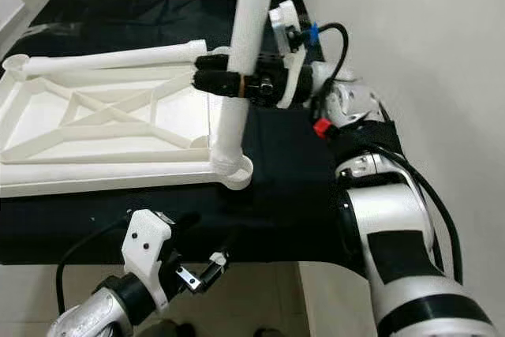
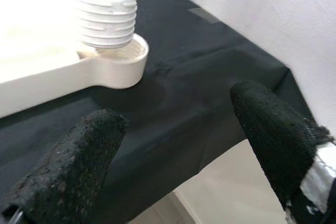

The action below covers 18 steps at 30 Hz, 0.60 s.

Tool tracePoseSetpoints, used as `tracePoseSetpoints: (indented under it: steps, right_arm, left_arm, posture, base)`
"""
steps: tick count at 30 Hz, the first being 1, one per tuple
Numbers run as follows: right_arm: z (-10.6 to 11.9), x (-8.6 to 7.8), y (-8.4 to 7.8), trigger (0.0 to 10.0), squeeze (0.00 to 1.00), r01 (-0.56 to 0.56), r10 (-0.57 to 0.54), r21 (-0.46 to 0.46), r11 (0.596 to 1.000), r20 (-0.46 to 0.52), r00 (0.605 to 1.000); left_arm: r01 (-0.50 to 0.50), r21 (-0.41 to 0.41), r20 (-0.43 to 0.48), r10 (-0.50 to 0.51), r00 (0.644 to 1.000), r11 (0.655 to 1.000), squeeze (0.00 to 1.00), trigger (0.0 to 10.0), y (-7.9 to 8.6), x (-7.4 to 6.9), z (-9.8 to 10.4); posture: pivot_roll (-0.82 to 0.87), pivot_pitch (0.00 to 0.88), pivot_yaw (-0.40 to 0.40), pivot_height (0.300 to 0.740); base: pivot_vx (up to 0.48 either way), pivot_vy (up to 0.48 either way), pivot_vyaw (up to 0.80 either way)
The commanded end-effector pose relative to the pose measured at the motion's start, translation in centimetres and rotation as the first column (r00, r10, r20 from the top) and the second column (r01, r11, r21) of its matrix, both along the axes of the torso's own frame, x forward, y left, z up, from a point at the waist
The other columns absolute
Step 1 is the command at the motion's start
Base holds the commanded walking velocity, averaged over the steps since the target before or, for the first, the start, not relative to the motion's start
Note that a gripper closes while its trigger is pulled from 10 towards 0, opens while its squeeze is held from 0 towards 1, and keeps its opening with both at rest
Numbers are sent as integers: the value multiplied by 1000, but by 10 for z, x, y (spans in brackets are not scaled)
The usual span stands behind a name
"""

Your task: Building children table

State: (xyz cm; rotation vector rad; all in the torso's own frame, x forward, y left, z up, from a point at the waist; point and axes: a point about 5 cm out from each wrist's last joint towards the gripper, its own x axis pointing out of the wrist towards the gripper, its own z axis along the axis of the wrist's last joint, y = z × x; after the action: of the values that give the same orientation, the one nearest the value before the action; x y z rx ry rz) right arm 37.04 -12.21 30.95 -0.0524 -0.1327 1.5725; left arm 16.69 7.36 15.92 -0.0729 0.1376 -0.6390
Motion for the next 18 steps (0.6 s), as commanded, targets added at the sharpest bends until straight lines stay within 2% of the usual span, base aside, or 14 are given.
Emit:
tracePoseSetpoints:
  steps: [1,6,18]
  right_arm:
    - [1,-1,5,10000,0,-39,42,-54,998,41,998]
    - [-8,1,3,10000,0,-28,38,-133,991,75,996]
    - [-1,0,-9,10000,0,-23,37,-143,989,97,995]
  left_arm:
    - [7,20,-10,-6,1000,1000,0,10000,0,-4,-1]
    - [11,22,-9,-11,1000,1000,0,10000,-2,-8,1]
    - [11,34,-14,-10,1000,999,0,10000,-1,-9,-1]
  posture:
    - [154,212,-29,740]
    - [155,212,-26,740]
    - [151,209,-26,740]
  base:
    - [0,0,0]
    - [0,0,0]
    - [0,0,0]
